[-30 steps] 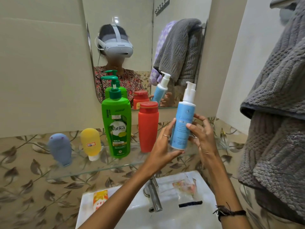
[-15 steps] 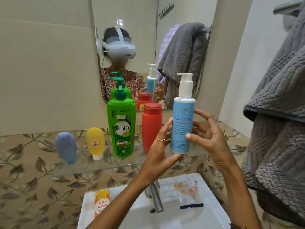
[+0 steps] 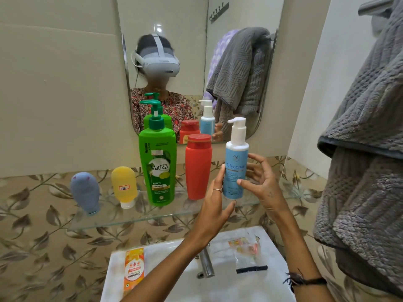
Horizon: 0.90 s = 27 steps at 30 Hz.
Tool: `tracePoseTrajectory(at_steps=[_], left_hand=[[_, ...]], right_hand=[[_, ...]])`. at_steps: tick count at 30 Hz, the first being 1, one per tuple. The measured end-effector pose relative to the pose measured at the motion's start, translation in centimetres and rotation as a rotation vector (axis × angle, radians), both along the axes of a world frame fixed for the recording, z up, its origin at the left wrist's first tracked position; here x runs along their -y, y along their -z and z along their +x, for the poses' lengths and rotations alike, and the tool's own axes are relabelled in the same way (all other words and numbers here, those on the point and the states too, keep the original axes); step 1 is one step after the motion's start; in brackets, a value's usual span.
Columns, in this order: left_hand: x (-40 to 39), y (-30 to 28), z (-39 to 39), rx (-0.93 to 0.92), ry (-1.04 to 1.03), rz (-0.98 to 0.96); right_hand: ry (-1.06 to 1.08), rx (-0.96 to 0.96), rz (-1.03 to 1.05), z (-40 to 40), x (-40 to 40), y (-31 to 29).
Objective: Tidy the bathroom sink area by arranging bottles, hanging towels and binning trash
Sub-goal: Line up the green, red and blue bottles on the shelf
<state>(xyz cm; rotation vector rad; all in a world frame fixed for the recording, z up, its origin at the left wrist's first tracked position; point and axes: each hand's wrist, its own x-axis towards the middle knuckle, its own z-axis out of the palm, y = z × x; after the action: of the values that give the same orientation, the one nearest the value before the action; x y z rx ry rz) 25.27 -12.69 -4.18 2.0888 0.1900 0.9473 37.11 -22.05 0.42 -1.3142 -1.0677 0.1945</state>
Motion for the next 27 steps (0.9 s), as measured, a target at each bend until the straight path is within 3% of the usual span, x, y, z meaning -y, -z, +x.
tracePoseTrajectory(at_steps=[17,27], left_hand=[[-1.7,1.0,2.3,-0.162,-0.223,0.146],[-2.2,0.6,3.8,-0.220,-0.252,0.169]], right_hand=[[-0.015,-0.057,-0.120,3.9,-3.5,3.3],[-0.015,-0.132,-0.096,5.5,-4.1,3.9]])
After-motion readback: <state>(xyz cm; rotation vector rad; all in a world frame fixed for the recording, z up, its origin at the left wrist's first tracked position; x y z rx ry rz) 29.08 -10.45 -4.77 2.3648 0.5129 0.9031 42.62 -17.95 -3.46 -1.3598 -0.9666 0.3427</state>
